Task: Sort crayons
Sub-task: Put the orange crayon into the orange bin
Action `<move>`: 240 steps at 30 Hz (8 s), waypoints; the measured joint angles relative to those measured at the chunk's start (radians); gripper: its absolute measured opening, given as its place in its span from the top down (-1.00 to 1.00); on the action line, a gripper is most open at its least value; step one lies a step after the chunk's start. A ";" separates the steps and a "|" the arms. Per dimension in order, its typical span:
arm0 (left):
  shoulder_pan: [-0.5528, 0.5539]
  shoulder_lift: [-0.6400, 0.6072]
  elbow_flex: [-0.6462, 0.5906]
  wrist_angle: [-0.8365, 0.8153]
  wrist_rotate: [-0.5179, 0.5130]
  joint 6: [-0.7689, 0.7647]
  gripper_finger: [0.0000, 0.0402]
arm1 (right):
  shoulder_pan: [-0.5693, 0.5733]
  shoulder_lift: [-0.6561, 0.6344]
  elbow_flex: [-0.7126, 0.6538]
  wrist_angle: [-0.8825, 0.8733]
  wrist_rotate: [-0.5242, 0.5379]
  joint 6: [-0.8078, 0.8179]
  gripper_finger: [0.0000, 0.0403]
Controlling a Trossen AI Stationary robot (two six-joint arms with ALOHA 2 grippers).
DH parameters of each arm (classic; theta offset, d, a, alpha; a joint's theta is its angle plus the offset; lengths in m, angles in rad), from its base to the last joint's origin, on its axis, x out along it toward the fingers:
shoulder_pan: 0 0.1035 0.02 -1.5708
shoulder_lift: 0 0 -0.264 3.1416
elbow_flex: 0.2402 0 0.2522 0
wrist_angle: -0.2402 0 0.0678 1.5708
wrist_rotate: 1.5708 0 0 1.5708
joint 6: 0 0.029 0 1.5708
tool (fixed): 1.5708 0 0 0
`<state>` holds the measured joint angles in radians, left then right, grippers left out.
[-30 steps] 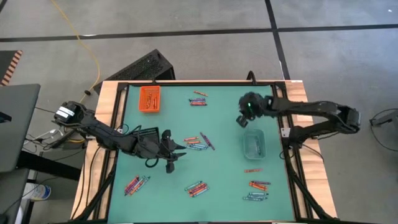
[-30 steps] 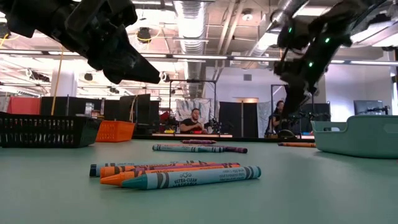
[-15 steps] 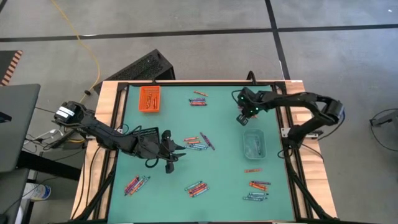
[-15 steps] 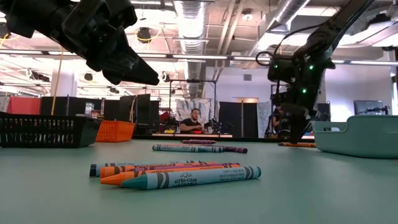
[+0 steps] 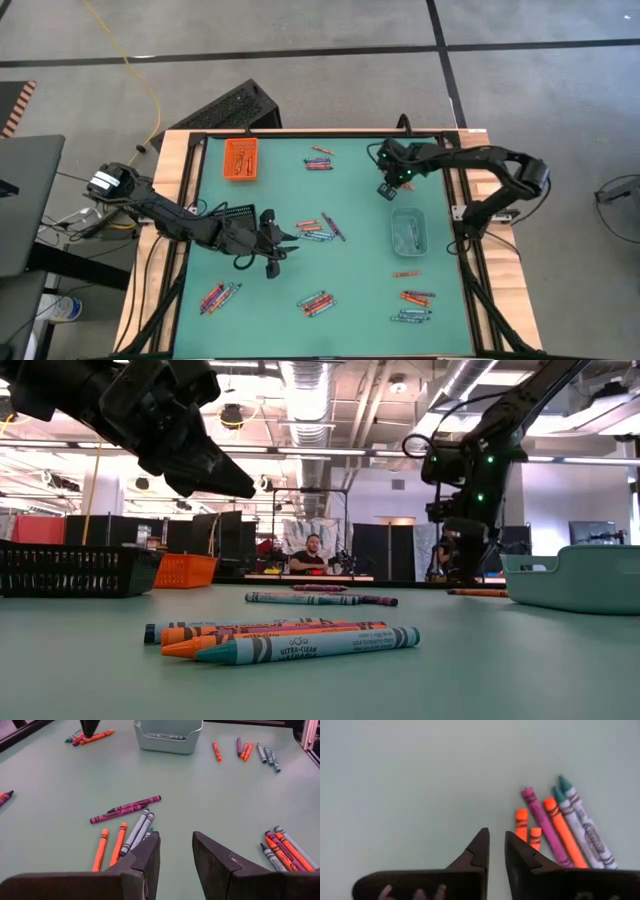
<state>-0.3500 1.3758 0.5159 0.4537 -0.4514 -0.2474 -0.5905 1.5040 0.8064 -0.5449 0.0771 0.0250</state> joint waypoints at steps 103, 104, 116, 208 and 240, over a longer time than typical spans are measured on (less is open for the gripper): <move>0.000 0.000 0.000 -0.060 0.002 -0.044 0.49 | 0.096 0.062 0.142 -0.139 0.105 0.026 0.70; 0.000 0.000 0.000 -0.061 0.002 -0.044 0.49 | 0.076 0.062 0.136 -0.119 0.082 0.021 0.69; 0.000 0.000 0.000 -0.061 0.002 -0.045 0.49 | -0.056 0.062 0.083 -0.021 0.079 -0.060 0.43; 0.511 -0.553 -0.378 0.098 0.418 0.197 0.49 | 0.042 0.064 -0.052 0.067 0.040 -0.009 0.95; 0.480 -0.544 -0.377 0.118 0.384 0.201 0.49 | 0.092 0.110 -0.101 0.304 -0.053 0.050 0.97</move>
<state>0.1295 0.8314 0.1390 0.5718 -0.0673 -0.0466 -0.4980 1.6137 0.7059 -0.2409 0.0245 0.0753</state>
